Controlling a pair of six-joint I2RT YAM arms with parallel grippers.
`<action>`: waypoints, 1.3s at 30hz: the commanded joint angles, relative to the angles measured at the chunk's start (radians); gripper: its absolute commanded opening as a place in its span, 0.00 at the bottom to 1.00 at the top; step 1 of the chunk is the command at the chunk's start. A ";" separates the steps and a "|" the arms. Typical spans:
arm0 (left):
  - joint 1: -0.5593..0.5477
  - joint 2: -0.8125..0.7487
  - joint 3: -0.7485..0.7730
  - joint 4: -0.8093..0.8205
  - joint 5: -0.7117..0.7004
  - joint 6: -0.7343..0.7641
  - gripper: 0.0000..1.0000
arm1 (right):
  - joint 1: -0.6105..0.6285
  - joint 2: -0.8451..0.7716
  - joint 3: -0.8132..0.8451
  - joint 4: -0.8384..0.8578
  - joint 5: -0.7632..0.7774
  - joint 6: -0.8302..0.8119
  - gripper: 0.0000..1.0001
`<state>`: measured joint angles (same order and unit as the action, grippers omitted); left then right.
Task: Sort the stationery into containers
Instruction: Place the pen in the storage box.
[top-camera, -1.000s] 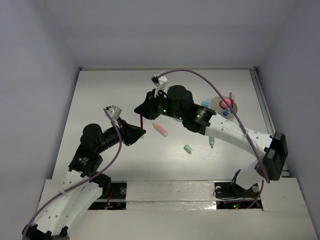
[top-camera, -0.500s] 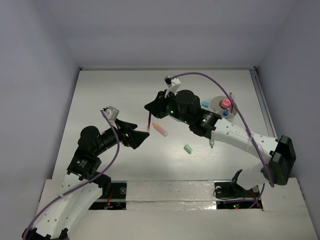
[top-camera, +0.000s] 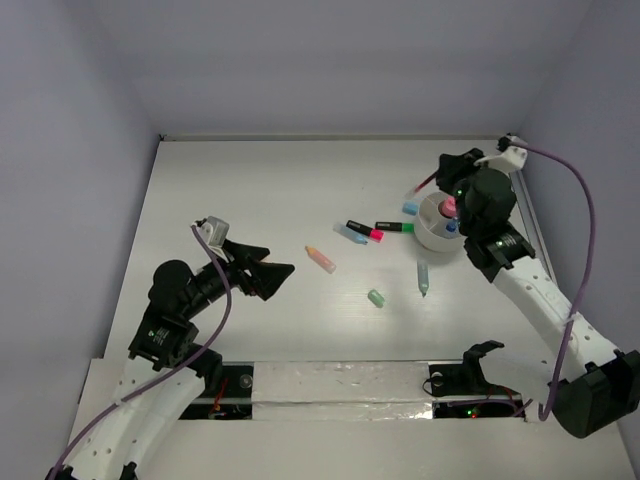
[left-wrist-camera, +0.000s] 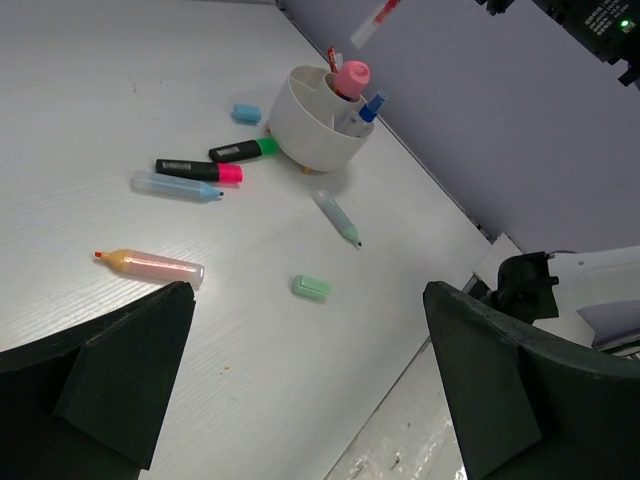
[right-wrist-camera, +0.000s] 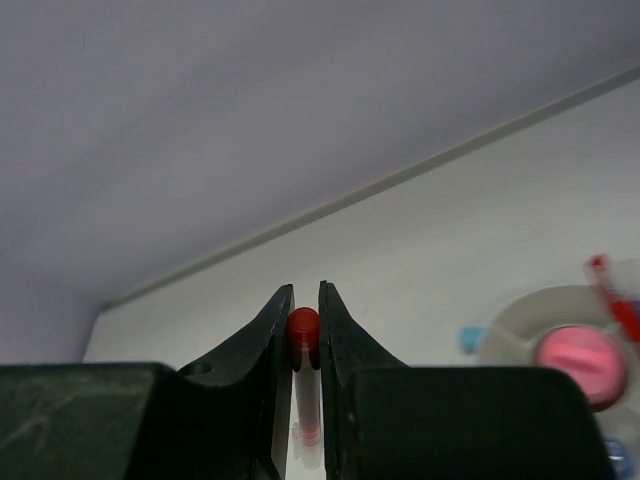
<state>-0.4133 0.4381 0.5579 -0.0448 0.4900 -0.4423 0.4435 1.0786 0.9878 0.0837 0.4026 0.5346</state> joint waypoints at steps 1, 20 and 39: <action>-0.004 -0.039 0.007 0.034 -0.011 -0.012 0.99 | -0.100 -0.026 -0.014 0.024 0.149 -0.056 0.00; -0.004 -0.133 0.022 0.003 -0.042 0.016 0.99 | -0.417 0.176 -0.032 -0.012 0.196 -0.120 0.00; -0.004 -0.134 0.022 0.003 -0.042 0.017 0.99 | -0.417 0.302 -0.035 -0.016 0.271 -0.159 0.00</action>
<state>-0.4133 0.3111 0.5579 -0.0742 0.4435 -0.4408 0.0261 1.3537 0.9546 0.1341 0.6491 0.3920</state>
